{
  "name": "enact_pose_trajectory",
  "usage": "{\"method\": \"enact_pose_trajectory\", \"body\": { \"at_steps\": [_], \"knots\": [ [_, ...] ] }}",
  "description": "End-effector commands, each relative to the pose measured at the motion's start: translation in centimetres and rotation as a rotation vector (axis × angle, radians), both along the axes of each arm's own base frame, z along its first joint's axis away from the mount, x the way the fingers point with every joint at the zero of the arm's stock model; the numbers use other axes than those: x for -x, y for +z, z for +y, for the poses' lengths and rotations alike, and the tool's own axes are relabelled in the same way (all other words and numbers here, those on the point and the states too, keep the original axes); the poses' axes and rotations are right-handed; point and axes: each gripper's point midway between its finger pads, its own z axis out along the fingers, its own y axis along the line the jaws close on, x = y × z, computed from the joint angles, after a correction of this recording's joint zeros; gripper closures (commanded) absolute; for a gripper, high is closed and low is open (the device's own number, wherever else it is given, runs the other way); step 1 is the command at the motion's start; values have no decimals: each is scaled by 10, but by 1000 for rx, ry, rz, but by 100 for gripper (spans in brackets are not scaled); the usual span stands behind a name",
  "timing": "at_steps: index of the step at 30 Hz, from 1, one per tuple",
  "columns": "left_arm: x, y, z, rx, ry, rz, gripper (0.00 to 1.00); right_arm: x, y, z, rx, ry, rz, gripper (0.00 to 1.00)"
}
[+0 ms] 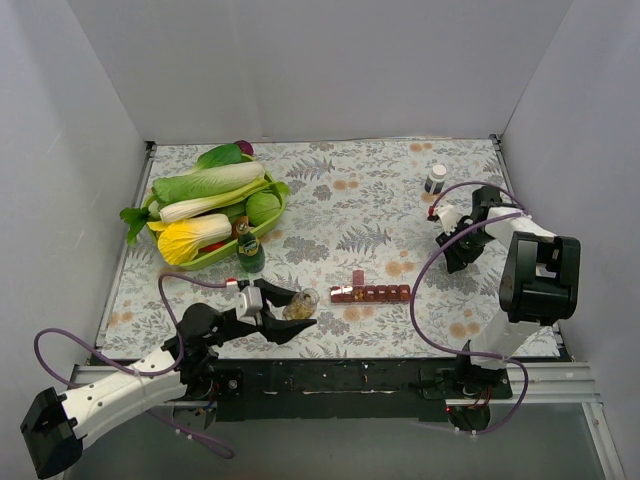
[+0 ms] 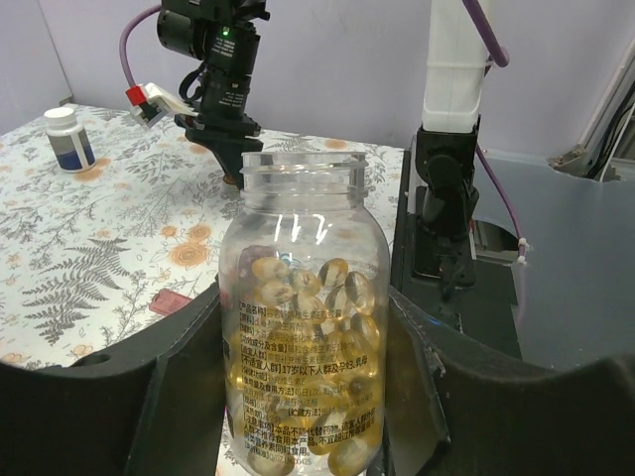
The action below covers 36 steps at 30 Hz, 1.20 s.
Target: Sort the pills into containers
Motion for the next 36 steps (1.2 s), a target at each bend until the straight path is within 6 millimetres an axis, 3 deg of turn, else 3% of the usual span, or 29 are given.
{"method": "enact_pose_trajectory", "body": {
  "at_steps": [1, 2, 5, 10, 11, 13, 14, 20, 26, 32, 36],
  "knots": [
    [1, 14, 1, 38, 1, 23, 100, 1, -6, 4, -2, -4, -9, 68],
    [1, 13, 1, 37, 0, 28, 100, 1, -5, 5, -7, 2, -13, 76],
    [2, 12, -1, 25, -13, 48, 100, 2, 7, 13, -45, 41, -36, 83],
    [8, -2, -10, -38, -71, 107, 100, 24, 44, 51, -176, 192, -64, 86],
    [8, -5, -11, -45, -76, 117, 100, 43, 50, 71, -243, 251, -21, 87],
    [9, -10, -13, -58, -86, 132, 100, 61, 64, 93, -298, 377, -26, 87],
    [9, -12, -14, -62, -90, 142, 100, 82, 74, 116, -377, 459, 10, 87],
    [9, -29, -23, -116, -121, 172, 100, 137, 137, 205, -654, 830, -83, 86],
    [9, -37, -35, -152, -155, 213, 100, 180, 190, 264, -866, 1127, -204, 84],
    [11, -40, -41, -163, -187, 220, 100, 195, 210, 292, -964, 1200, -172, 84],
    [13, -34, -48, -148, -222, 218, 100, 188, 210, 302, -959, 1191, -155, 84]
  ]
}}
